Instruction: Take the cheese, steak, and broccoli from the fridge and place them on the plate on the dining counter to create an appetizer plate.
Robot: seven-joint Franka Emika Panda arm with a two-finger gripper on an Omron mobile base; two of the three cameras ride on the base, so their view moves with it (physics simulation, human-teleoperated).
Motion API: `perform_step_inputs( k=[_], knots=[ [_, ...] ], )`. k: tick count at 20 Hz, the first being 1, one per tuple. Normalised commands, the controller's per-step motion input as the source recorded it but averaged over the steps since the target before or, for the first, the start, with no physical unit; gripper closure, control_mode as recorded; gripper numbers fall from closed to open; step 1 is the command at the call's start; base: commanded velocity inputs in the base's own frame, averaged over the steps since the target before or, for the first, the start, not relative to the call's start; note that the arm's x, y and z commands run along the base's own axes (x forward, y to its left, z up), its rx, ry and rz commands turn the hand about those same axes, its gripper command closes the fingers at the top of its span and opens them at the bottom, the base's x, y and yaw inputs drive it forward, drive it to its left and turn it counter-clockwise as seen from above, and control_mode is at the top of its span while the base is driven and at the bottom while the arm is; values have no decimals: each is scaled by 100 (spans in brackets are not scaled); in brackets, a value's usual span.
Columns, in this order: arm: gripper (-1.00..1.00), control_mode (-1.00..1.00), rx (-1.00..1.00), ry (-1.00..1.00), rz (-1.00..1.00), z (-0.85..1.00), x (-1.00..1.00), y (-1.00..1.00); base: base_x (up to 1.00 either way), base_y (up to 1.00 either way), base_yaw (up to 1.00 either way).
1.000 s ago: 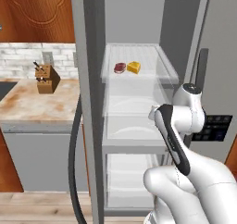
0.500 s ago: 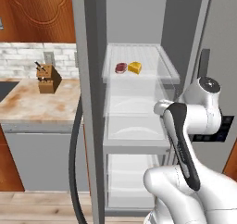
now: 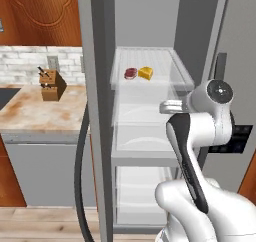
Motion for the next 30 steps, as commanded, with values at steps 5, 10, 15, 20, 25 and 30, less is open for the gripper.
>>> perform_step_inputs(
  k=[5, 10, 15, 20, 25, 30],
  knots=[
    [-100, -100, -6, 2, 6, 66, 51, 5, 0, 0, 0],
    [-100, -100, 0, 4, 10, 23, 86, 1, 0, 0, 0],
    [-100, -100, 0, 3, 6, 0, 72, 2, 0, 0, 0],
    [-100, -100, 0, 3, 0, 0, 52, 10, 0, 0, 0],
    [-100, -100, 0, 3, -6, 2, 45, 27, 0, 0, 0],
    [-100, -100, 0, 6, -10, 0, 60, 21, 0, 0, 0]
  ],
)
